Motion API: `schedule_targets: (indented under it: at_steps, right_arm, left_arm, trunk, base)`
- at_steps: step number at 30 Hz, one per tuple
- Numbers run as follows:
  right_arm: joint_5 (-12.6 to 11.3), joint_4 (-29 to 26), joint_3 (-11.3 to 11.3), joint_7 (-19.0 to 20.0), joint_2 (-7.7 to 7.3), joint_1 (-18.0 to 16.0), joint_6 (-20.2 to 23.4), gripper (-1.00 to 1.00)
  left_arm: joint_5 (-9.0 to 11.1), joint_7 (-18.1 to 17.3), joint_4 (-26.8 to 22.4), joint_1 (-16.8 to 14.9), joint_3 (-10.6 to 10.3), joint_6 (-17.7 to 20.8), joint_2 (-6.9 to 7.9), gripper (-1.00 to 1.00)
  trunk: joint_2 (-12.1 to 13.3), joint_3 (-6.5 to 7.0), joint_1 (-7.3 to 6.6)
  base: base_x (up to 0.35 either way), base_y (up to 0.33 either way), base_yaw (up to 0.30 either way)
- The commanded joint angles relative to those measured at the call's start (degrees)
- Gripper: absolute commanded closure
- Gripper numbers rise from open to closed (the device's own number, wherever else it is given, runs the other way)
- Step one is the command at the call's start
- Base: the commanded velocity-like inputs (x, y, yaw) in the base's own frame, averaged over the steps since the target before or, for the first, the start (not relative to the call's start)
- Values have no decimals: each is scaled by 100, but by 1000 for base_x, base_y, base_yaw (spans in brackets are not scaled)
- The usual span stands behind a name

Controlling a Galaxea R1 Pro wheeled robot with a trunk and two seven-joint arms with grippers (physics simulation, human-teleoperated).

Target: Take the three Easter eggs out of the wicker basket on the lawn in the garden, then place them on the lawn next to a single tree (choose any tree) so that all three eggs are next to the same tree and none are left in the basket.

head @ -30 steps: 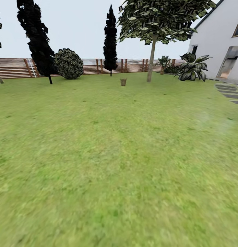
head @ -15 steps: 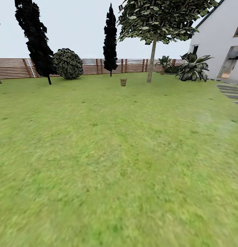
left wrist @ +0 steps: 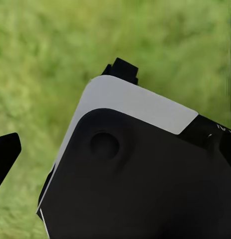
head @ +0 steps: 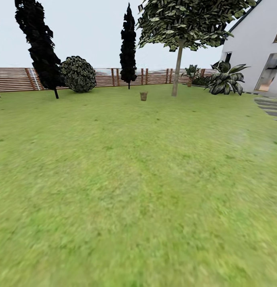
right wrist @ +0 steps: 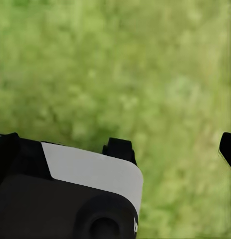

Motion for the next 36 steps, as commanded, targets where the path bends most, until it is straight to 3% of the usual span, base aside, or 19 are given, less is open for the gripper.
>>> schedule_targets:
  at_steps: [1,36]
  right_arm:
    - [23,19,7,1,0,-8,-34,-100]
    - [23,19,7,1,0,-8,-34,-100]
  left_arm:
    - [-7,14,6,-7,34,9,1,-100]
    - [-7,14,6,-7,34,9,10,-100]
  trunk:
    - [-3,-5,3]
    - [-3,-5,3]
  base:
    - [325,0,0]
    - [325,0,0]
